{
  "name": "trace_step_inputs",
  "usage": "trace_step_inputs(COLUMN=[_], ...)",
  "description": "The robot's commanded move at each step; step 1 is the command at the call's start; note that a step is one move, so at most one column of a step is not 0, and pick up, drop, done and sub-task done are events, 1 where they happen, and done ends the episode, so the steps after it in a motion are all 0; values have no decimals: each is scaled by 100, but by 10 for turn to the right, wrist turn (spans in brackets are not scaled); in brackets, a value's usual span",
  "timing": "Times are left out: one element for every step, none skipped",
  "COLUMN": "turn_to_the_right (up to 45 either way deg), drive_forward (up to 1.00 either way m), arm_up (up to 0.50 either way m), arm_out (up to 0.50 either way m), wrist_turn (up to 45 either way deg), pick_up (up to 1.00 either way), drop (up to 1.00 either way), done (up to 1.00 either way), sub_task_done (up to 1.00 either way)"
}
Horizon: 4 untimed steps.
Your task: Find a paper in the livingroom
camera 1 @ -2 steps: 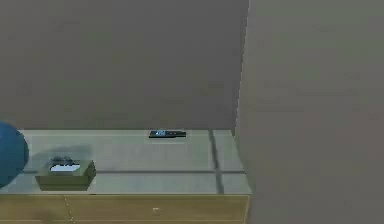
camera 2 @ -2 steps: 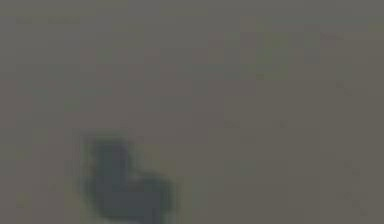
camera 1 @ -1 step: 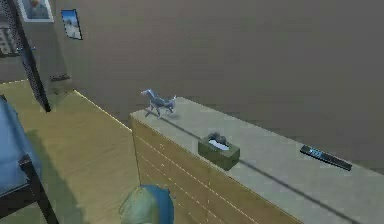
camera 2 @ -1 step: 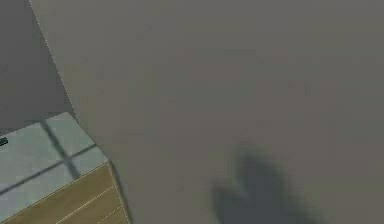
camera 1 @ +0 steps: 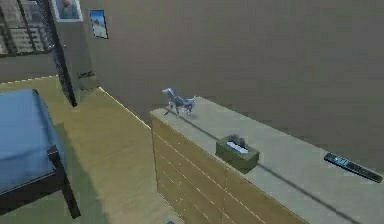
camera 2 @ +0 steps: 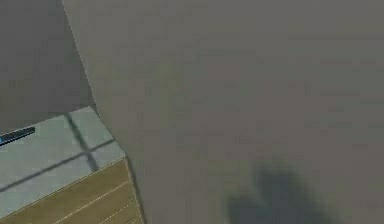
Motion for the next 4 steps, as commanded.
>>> trace_step_inputs(turn_to_the_right=[0,-450,-390,0], drive_forward=[15,0,0,30], arm_up=[0,0,0,0], arm_out=[0,0,0,0], wrist_turn=[0,0,0,0], pick_up=[0,0,0,0], drop=[0,0,0,0], done=[0,0,0,0], sub_task_done=[0,0,0,0])
